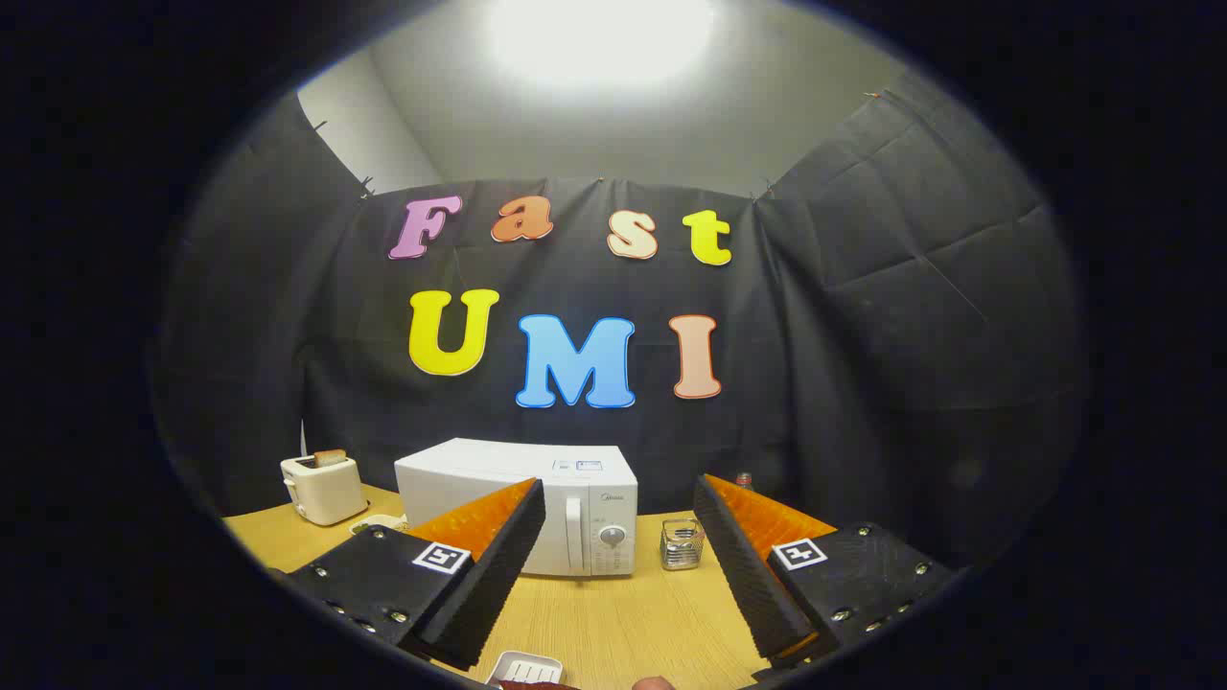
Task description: Open the microwave, put the food inside, and close the microwave door.
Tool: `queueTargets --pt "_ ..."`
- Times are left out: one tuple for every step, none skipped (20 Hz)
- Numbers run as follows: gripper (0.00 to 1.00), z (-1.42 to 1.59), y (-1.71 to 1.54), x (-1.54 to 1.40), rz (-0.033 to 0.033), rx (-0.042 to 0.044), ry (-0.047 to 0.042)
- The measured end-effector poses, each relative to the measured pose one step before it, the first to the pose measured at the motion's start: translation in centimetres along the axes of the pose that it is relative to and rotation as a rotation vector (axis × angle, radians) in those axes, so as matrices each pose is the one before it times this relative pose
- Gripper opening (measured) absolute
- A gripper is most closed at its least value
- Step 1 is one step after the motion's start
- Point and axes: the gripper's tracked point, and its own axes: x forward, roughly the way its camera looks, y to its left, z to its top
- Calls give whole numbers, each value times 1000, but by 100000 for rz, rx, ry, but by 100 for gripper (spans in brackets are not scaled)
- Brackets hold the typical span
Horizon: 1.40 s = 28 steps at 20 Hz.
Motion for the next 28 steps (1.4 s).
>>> queueTargets --pt "99 -113 23 263 13 -504 44" --pt "99 -230 -69 157 -187 -311 416" --pt "99 -192 158 92 282 310 499" --pt "99 -326 263 51 272 643 592" --pt "99 -213 154 118 39 675 714" --pt "99 -269 103 10 148 637 518" --pt "99 -119 208 88 306 332 387" --pt "99 -108 138 -2 116 107 303" --pt "99 71 203 -58 326 183 -52" --pt "99 157 153 38 247 150 -383" --pt "99 156 136 -35 215 112 -350" --pt "99 100 197 12 299 171 -324" --pt "99 191 157 26 255 264 -268" --pt "99 56 123 -39 291 323 -237" --pt "99 131 100 33 279 160 -110" --pt "99 -47 65 33 91 -112 38" --pt "99 3 2 -24 -118 -185 191" --pt "99 -11 193 -28 343 -198 -36" --pt "99 76 130 -53 336 -365 -149" --pt "99 -108 147 11 358 -756 -176" --pt "99 -1 80 37 235 -774 102" --pt "99 -92 135 -12 443 -299 182" --pt "99 44 132 -33 444 272 264" --pt "99 165 131 -135 552 323 -394" --pt "99 321 46 21 107 -41 -927" --pt "99 45 -84 78 -91 -296 -511" --pt "99 -144 14 173 91 11 180" --pt "99 -375 291 305 631 434 856"
